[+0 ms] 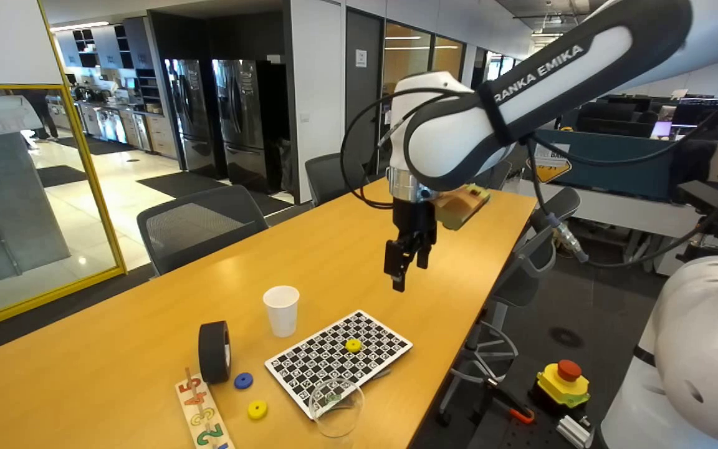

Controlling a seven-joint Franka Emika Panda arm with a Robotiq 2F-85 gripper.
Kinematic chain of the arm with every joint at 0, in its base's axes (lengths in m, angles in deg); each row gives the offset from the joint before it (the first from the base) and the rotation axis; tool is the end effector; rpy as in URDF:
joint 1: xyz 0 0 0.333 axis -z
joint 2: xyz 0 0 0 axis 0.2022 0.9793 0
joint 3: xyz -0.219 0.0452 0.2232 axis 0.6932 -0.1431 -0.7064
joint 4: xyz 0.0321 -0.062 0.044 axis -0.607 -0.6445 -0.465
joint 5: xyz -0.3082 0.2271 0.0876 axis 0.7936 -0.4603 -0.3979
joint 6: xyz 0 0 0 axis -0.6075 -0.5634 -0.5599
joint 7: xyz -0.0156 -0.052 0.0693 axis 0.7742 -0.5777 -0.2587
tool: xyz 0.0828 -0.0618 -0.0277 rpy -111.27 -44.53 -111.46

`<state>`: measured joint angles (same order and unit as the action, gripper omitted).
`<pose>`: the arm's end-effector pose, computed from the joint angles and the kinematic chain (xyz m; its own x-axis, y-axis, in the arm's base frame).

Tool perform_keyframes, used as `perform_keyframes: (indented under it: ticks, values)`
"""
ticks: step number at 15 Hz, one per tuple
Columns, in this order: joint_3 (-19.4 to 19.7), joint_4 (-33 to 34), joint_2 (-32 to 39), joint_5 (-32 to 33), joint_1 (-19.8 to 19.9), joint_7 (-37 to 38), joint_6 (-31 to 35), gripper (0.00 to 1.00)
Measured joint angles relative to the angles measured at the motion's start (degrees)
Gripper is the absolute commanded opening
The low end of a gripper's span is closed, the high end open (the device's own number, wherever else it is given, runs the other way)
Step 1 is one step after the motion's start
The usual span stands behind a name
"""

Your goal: Put the round yellow block in the white cup then put the round blue block in the clear cup then put the last round yellow block in the white cup

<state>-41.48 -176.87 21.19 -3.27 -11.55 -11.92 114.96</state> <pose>0.3902 -0.0006 0.3825 0.9934 0.1114 -0.0278 0.1128 -0.9921 0.0554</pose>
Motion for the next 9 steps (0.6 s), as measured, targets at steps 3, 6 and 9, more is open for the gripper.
perform_keyframes:
  ticks: [3,6,9]
  values:
    - [0.9,0.4,9.0,-2.7,0.0,0.0,7.7,1.00]
    - [1.4,2.6,17.8,-5.4,0.0,-0.1,12.8,1.00]
    - [1.4,6.9,26.3,-6.9,0.0,-0.1,15.2,1.00]
